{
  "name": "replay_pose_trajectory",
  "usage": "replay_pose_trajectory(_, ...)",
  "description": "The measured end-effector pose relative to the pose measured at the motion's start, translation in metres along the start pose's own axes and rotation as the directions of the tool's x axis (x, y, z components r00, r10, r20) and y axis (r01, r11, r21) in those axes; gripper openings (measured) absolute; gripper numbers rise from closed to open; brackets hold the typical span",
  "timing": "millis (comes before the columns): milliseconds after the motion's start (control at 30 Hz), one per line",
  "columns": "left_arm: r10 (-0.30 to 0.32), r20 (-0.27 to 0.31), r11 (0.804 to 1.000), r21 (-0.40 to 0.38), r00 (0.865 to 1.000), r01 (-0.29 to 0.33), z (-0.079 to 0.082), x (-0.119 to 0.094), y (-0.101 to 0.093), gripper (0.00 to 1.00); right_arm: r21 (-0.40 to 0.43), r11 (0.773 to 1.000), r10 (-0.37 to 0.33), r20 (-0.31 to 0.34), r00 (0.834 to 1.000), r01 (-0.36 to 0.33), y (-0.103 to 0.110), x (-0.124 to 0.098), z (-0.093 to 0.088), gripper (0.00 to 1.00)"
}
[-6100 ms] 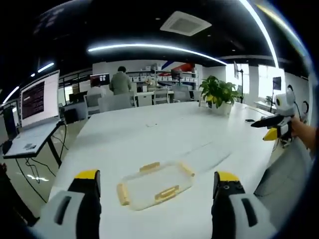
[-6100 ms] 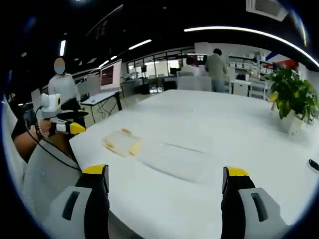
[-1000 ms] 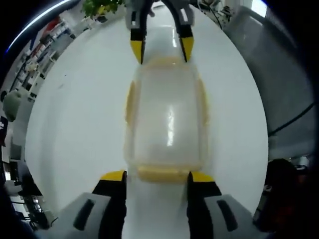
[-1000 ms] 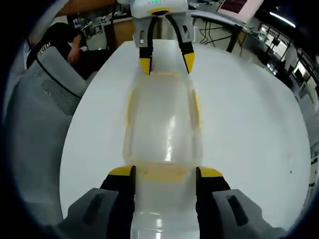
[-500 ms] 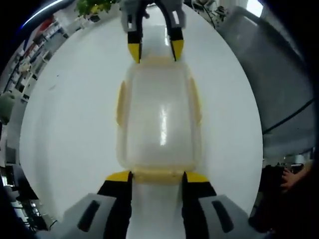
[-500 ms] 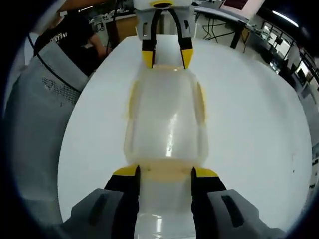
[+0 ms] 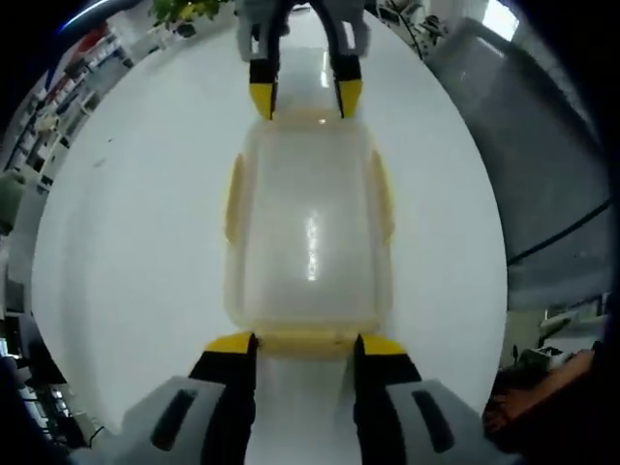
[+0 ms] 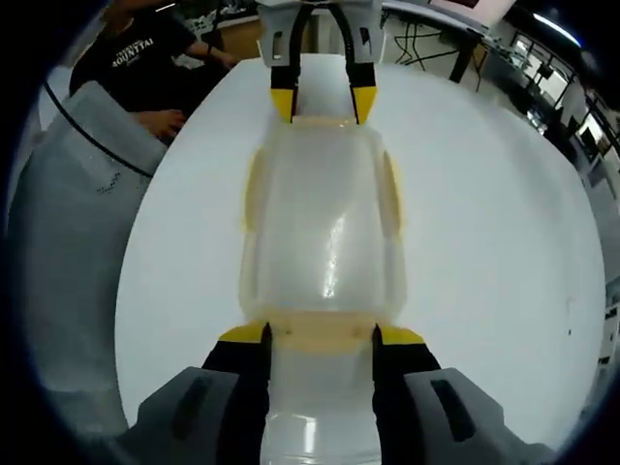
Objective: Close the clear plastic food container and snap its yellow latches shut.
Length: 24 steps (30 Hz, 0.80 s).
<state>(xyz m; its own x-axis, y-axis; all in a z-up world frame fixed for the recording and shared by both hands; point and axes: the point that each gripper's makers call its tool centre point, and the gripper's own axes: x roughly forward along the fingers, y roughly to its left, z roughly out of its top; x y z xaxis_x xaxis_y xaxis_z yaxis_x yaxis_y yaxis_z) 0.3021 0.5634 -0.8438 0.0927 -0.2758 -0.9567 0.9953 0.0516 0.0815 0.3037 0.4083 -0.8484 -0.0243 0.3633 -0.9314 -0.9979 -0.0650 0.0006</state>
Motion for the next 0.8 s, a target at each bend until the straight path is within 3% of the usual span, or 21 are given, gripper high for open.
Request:
replay_pose_trajectory(200,-0.022,-0.054,1.000,-0.005,0.998,0.022,0.0008,0.0016,0.0004,0.34,0.000,1.000,-0.002,-0.034,0.999,0.002,0.0000,0.0000,-0.0015,0.37)
replay_pose_trajectory(467,-0.022,-0.056,1.000,-0.002,0.998,0.022,-0.0003,0.0004,-0.0001,0.34,-0.001,1.000,-0.008,-0.034,0.999,0.008,0.0009,-0.0004,-0.0015,0.36)
replay_pose_trajectory(667,-0.010,-0.041,0.999,0.045,0.999,0.012,-0.0004,-0.0016,0.0003,0.34,0.016,1.000,0.000,-0.029,1.000,0.001,0.0039,-0.0011,-0.0015,0.36)
replay_pose_trajectory(800,-0.013,-0.061,0.998,0.058,0.998,0.017,-0.0008,-0.0047,-0.0027,0.34,0.023,1.000,0.002,-0.013,1.000,-0.002,0.0088,-0.0054,0.0021,0.36)
